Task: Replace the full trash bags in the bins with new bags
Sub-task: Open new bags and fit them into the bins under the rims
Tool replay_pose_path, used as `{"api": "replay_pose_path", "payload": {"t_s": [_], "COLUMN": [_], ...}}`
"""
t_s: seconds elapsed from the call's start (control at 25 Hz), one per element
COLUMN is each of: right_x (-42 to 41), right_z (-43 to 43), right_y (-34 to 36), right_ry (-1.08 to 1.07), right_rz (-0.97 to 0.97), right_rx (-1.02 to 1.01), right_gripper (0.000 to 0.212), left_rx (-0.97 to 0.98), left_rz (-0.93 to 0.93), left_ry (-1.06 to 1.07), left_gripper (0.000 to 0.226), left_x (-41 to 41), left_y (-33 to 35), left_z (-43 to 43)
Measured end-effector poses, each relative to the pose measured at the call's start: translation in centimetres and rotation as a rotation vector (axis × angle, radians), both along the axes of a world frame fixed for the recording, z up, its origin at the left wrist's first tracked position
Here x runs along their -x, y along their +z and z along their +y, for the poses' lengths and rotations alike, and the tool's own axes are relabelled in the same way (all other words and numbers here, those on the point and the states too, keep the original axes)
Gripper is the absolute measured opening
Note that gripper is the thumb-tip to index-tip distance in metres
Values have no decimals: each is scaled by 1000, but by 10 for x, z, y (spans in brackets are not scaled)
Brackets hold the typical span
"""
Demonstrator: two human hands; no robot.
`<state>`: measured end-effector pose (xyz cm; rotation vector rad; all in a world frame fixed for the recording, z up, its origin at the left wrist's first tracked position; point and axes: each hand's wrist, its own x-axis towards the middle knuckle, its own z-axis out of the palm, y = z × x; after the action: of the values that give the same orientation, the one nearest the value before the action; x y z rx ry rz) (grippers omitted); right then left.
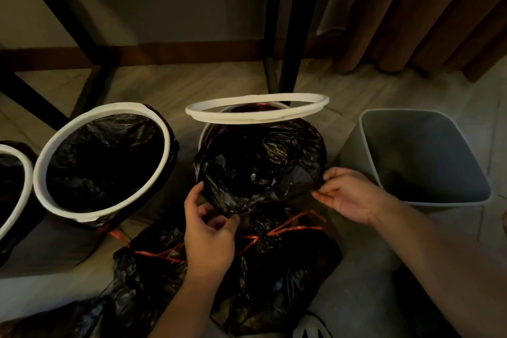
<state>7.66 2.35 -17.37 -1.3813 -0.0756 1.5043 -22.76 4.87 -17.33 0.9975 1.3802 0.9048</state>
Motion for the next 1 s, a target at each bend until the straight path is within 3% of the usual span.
{"api": "replay_pose_path", "payload": {"t_s": [0.12,0.2,0.36,0.48,0.6,0.72,0.8,0.88,1.0], "right_x": [5,10,5,5,18,25,23,20,16], "right_z": [9,15,29,54,89,115,125,134,143], "right_y": [3,7,33,66,77,69,64,58,48], "right_ry": [-69,-95,-172,-59,222,369,431,491,458], "right_rz": [-96,-195,-787,-1149,-1424,-1548,-1587,-1575,-1523], "right_rx": [35,114,233,-22,-165,-102,-40,-37,-58], "right_gripper": [36,32,27,19,9,26,33,23,8], "left_rx": [-12,-24,-86,-399,-628,-667,-612,-523,-542], "left_rz": [96,262,472,614,837,1103,1184,1181,1102], "left_ry": [-52,-125,44,-69,-288,-514,-575,-573,-470], "left_gripper": [86,77,37,24,25,24,35,62,62], "left_x": [-2,-3,3,0,-19,-39,-45,-48,-50], "left_y": [1,6,31,61,74,72,64,58,53], "left_z": [9,16,30,48,86,123,140,151,159]}}
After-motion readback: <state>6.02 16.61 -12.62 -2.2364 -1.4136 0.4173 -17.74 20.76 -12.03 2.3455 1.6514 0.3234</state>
